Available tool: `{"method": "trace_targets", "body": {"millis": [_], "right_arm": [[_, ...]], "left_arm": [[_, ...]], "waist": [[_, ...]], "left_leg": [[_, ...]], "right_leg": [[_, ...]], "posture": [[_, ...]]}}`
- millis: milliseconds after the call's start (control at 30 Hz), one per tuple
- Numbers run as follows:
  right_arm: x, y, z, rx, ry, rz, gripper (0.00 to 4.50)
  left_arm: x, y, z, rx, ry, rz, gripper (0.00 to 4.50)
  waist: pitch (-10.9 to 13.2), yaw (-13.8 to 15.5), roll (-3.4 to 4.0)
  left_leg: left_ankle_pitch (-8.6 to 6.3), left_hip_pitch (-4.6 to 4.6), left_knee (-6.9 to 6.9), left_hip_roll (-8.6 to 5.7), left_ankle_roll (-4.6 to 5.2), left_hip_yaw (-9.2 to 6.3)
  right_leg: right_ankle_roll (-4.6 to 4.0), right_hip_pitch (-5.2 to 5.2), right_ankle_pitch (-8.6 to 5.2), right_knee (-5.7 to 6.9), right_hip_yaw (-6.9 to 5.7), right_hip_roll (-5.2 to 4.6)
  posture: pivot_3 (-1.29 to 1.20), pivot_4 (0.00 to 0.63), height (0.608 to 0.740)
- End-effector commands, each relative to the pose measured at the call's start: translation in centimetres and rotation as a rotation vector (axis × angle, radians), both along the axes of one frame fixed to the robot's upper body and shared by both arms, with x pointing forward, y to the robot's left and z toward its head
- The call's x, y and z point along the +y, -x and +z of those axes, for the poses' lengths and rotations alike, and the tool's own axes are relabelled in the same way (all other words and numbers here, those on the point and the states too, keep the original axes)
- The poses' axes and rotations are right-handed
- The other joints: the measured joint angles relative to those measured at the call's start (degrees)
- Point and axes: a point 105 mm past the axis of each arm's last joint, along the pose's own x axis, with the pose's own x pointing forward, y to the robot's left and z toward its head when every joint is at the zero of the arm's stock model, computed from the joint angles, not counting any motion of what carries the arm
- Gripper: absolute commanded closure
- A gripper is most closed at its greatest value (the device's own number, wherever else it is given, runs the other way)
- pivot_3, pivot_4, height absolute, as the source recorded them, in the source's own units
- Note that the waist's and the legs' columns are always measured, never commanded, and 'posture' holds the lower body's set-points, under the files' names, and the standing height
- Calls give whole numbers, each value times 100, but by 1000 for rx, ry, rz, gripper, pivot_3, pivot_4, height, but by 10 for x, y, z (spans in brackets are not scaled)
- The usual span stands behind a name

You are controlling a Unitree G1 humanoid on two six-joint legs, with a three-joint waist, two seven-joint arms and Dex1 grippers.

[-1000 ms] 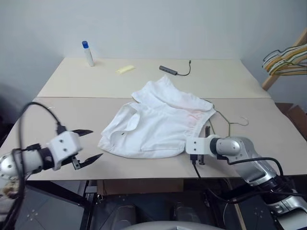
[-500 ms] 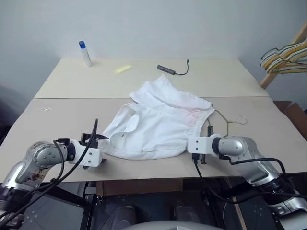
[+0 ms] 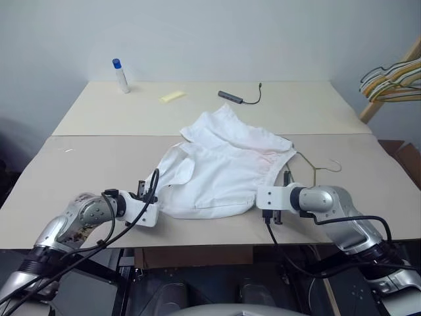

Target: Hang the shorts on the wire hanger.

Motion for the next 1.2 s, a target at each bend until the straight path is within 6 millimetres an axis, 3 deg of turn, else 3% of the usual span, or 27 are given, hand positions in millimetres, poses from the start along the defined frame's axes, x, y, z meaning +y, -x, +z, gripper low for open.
{"method": "trace_targets", "body": {"millis": [33,133,200,333,633,767,900,1200], "right_arm": [[3,-5,17,-58,-18,4,4500],[3,-4,16,-57,-20,3,4500],[3,-3,16,-56,-20,2,4500],[3,-2,15,-53,-21,3,4500],[6,-1,11,-45,-22,11,4500],[8,-2,10,-42,-23,19,4500],[11,-4,12,-46,-23,32,4500],[7,-3,14,-50,-21,21,4500]], "left_arm": [[9,-4,3,-5,-15,29,4486],[20,-6,7,-2,-4,84,4486],[24,-4,12,12,23,108,4052],[30,2,28,-6,46,108,2985],[28,15,68,-153,86,84,71],[11,26,66,-169,17,-73,29],[0,37,42,-108,-127,-212,29],[8,22,20,-121,-263,-169,29]], "waist": [[0,-9,0],[0,-42,0],[0,-63,0],[0,-125,0],[1,-80,-1],[1,-38,-1],[1,-32,0],[0,-34,0]], "left_leg": [[0,0,0,0,0,0],[0,0,0,1,0,-1],[0,0,-1,1,0,-1],[-1,-3,-3,4,0,-1],[-1,-7,-3,5,0,-1],[-1,-5,-3,4,0,1],[-1,-5,-3,3,0,5],[-1,-2,-3,4,0,7]], "right_leg": [[0,0,0,0,0,0],[0,-1,0,1,0,0],[0,-3,0,2,0,1],[0,-8,-1,3,0,2],[0,-10,-1,2,-1,0],[0,-9,-1,1,0,0],[0,-9,-1,0,0,1],[0,-6,-1,2,1,1]], "posture": [[27,0,740],[26,0,740],[28,0,740],[36,0,740],[59,0,740],[75,0,740],[74,0,740],[51,0,740]]}}
